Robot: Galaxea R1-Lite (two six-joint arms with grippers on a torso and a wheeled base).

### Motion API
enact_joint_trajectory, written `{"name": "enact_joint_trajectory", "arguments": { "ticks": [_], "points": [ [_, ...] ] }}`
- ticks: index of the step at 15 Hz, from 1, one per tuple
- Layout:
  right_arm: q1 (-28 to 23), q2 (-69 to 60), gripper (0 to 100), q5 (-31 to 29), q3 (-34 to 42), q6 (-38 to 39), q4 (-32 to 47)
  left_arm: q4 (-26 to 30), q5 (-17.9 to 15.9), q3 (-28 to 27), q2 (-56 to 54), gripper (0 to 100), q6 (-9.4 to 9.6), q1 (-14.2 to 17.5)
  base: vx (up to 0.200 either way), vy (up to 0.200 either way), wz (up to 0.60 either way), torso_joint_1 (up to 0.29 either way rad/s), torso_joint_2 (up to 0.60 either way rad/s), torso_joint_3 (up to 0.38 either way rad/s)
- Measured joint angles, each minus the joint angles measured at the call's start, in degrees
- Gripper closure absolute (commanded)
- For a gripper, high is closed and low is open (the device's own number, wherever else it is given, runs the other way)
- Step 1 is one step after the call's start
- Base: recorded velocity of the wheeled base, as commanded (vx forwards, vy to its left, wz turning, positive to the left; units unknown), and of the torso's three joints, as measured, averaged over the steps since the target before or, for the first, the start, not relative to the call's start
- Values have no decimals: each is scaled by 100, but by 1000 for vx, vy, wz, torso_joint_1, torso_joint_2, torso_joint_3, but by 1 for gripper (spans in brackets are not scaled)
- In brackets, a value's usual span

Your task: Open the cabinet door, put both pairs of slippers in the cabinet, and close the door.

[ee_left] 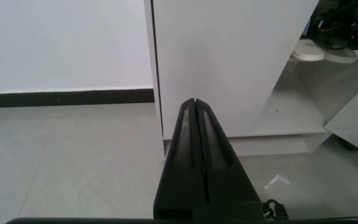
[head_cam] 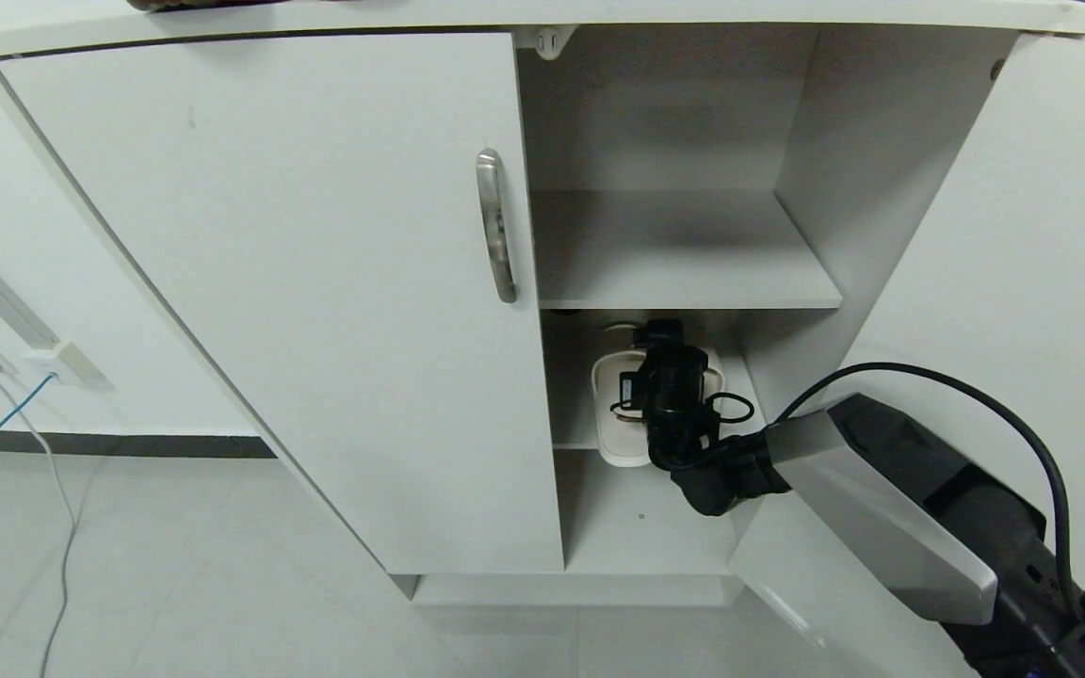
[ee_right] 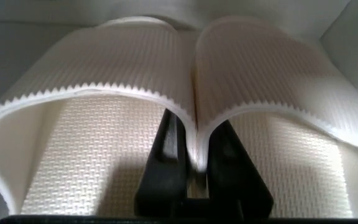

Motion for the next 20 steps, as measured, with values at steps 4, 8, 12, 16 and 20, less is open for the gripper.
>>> {"name": "enact_joint_trajectory", "arguments": {
  "ticks": [4,8,12,16,20],
  "points": [
    [0,-32,0,-2,154,-2,-48,0,-2,0,0,100,0,0,0,0,0,0,0,0],
    [43,-317,0,-49,859,0,-382,0,-4,0,0,100,0,0,0,0,0,0,0,0],
    [185,-783,0,-101,2037,0,-1002,0,-4,0,0,100,2,0,0,0,0,0,0,0],
    [434,-1413,0,-361,3248,17,-1375,0,-6,0,0,100,0,-2,0,0,0,0,0,0],
    [834,-2138,0,-561,4537,176,-1615,0,-4,0,0,100,-2,2,0,0,0,0,0,0]
  ]
}}
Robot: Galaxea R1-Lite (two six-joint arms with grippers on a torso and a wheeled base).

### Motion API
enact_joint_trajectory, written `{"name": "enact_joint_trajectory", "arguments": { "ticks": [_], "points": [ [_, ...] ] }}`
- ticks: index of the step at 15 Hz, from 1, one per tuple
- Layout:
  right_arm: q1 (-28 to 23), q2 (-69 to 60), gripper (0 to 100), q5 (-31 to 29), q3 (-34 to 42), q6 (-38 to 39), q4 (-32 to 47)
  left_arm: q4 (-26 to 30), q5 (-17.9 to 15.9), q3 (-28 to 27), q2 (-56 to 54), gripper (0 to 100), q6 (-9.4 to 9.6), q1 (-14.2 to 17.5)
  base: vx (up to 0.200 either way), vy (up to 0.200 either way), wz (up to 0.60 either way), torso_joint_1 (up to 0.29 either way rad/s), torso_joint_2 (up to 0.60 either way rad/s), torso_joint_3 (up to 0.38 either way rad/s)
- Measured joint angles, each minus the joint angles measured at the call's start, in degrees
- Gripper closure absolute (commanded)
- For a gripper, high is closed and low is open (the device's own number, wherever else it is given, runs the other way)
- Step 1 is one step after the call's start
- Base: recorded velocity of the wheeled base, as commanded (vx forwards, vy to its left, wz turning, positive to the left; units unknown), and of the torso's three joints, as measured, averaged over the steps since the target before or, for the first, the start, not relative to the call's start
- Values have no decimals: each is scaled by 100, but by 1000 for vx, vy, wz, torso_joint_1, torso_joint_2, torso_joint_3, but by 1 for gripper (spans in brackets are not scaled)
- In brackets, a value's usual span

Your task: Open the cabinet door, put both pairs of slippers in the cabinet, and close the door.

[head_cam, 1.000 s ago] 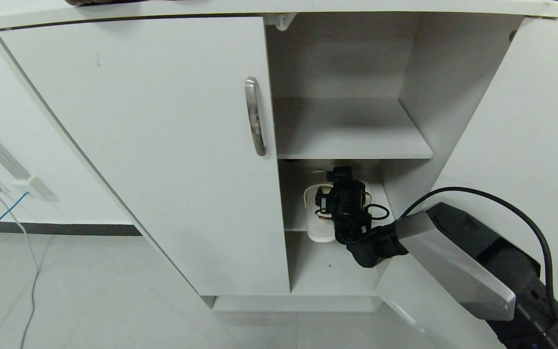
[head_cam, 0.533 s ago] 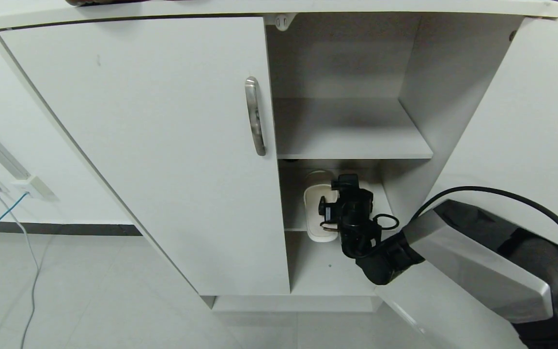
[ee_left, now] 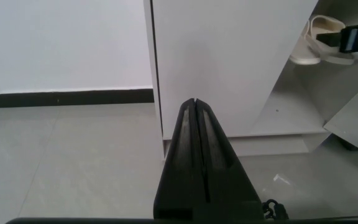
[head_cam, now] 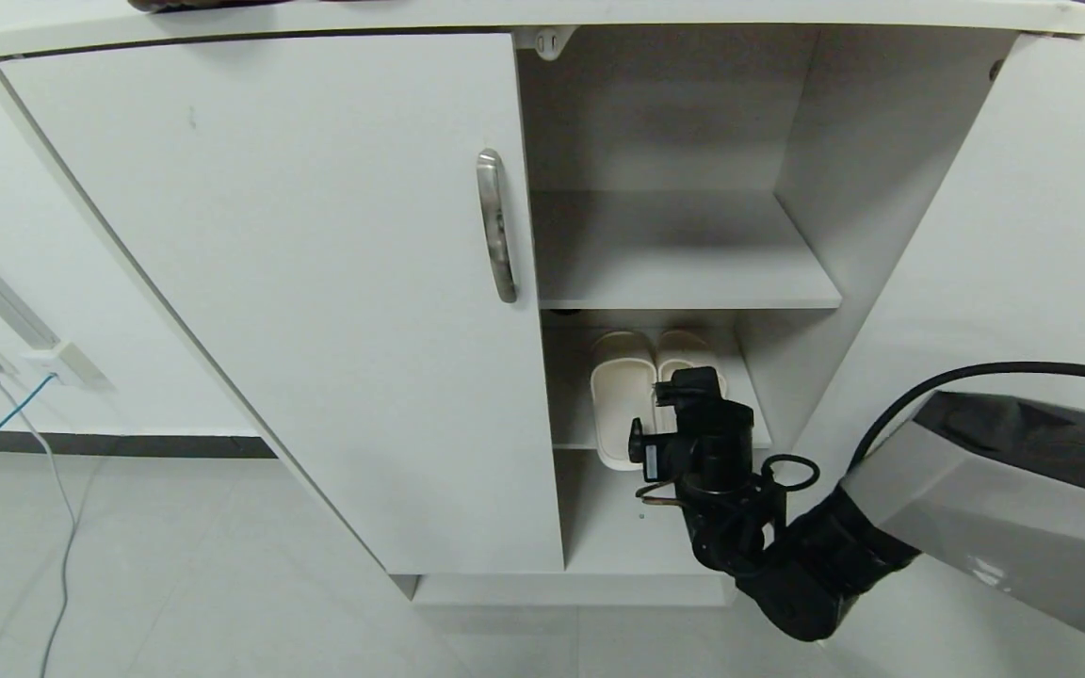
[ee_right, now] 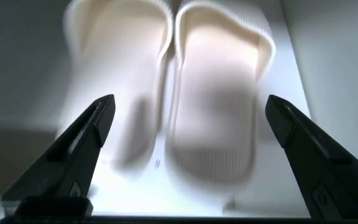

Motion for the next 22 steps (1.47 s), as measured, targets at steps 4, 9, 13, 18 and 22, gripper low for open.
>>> {"name": "enact_joint_trajectory", "arguments": {
  "ticks": [4,9,13,18,22],
  "points": [
    [247,-540,0,-63,634,79,-22,0,0,-2,0,100,2,-2,-100,0,0,1,2,1],
    [300,-706,0,-88,694,85,-52,0,0,2,0,100,2,0,-200,0,0,4,5,0],
    [335,-828,0,-99,801,55,-57,0,4,0,0,100,2,0,0,0,0,0,0,0],
    [333,-995,0,-94,981,44,-48,0,6,0,0,100,0,-5,0,0,0,0,0,0],
    [335,-1018,0,-91,1011,44,-48,0,0,0,0,100,0,-2,0,0,0,0,0,0]
  ]
}}
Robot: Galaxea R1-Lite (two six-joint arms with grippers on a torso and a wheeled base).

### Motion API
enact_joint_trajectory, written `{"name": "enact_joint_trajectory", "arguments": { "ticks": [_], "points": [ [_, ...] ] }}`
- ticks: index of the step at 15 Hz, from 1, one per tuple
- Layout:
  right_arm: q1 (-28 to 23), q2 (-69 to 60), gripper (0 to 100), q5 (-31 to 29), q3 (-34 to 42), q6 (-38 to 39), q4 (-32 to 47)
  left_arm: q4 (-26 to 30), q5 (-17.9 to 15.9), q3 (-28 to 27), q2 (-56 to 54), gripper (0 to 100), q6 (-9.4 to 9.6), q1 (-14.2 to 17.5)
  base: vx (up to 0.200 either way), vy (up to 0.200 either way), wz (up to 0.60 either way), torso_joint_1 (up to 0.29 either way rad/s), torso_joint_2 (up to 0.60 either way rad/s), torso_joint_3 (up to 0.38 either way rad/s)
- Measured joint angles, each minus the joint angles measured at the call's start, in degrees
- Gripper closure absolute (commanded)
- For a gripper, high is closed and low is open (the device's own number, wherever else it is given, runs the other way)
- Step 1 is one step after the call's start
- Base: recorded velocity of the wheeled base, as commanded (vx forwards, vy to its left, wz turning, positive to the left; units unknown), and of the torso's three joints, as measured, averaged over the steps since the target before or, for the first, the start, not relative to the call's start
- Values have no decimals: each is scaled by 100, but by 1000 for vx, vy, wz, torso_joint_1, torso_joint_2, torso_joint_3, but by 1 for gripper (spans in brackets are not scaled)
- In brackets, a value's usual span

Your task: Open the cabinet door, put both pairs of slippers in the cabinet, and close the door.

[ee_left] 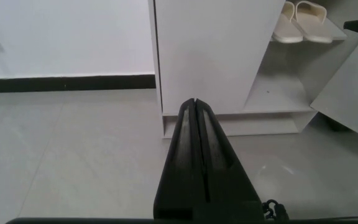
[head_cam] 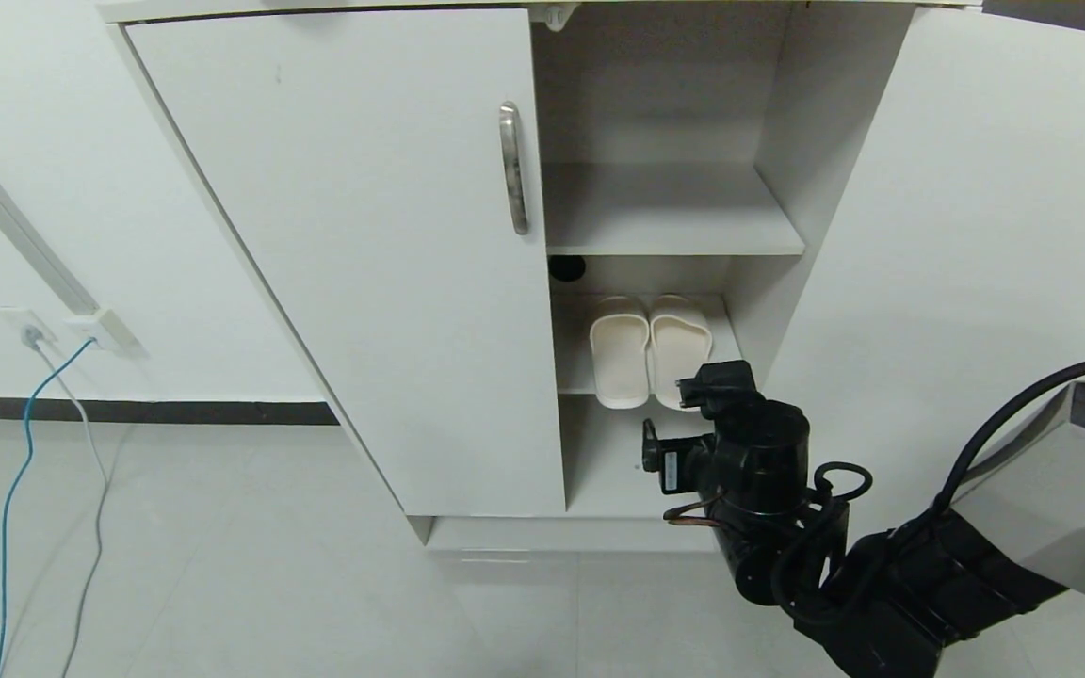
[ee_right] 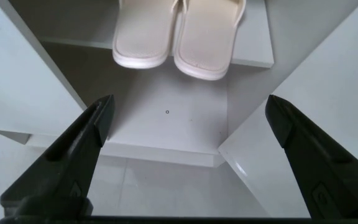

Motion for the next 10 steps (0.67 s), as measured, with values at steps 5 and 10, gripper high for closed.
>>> {"name": "enact_joint_trajectory", "arguments": {
  "ticks": [5,10],
  "points": [
    [11,1,0,0,1,0,0,2,0,0,0,100,2,0,0,0,0,0,0,0],
    [22,-7,0,-18,48,0,-13,0,0,0,0,100,0,0,0,0,0,2,4,111]
  ]
}}
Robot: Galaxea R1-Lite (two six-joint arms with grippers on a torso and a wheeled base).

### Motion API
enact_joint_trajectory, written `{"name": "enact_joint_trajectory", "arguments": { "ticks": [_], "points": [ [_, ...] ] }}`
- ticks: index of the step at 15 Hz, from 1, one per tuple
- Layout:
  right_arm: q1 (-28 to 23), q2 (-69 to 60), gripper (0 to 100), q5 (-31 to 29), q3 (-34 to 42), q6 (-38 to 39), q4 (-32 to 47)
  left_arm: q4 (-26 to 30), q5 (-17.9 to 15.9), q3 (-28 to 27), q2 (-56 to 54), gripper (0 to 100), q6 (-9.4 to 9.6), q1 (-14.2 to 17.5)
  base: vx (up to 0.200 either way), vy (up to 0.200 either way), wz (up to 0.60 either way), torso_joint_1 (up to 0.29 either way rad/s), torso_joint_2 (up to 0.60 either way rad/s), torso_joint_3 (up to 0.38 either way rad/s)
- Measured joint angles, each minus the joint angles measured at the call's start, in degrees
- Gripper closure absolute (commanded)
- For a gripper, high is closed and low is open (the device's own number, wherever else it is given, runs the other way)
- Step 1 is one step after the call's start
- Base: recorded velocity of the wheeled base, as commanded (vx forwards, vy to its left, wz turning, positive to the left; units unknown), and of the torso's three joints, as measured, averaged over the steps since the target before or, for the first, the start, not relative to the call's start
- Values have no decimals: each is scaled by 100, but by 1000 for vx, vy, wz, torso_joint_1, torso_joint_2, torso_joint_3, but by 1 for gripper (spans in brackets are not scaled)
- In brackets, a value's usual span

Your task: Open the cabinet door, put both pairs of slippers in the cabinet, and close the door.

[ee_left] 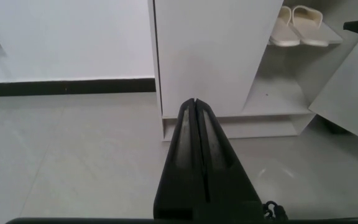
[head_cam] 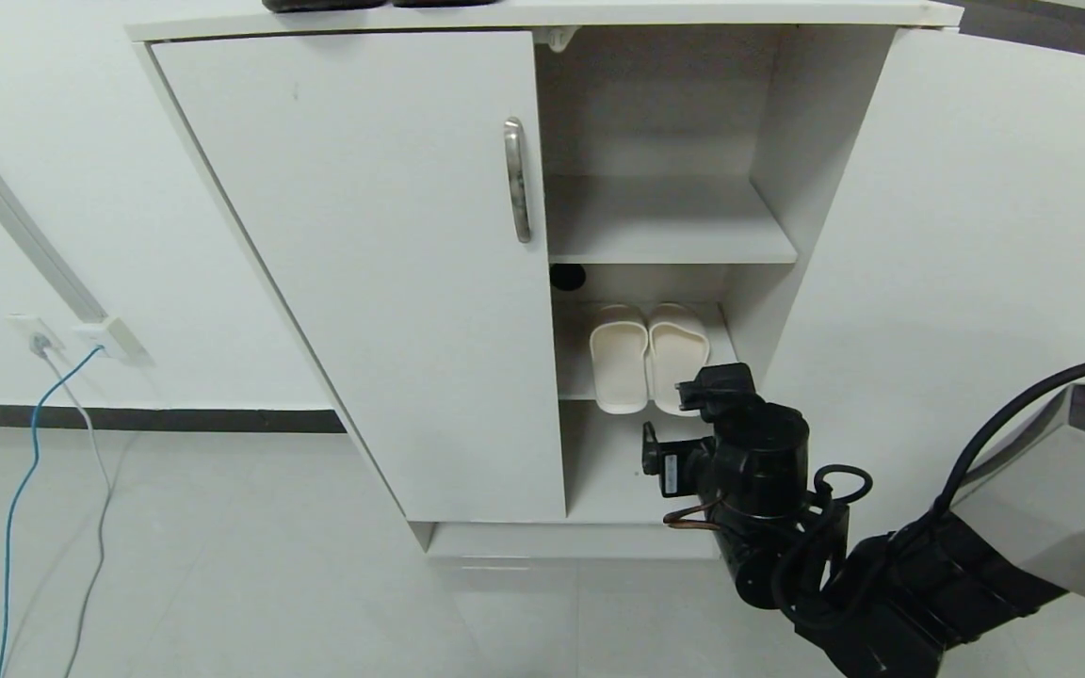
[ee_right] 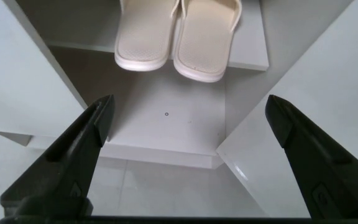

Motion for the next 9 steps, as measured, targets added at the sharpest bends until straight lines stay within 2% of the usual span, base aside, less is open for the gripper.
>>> {"name": "enact_joint_trajectory", "arguments": {
  "ticks": [9],
  "points": [
    [15,5,0,-9,63,-2,-98,0,1,0,0,100,-2,-2,0,0,0,3,2,197]
  ]
}}
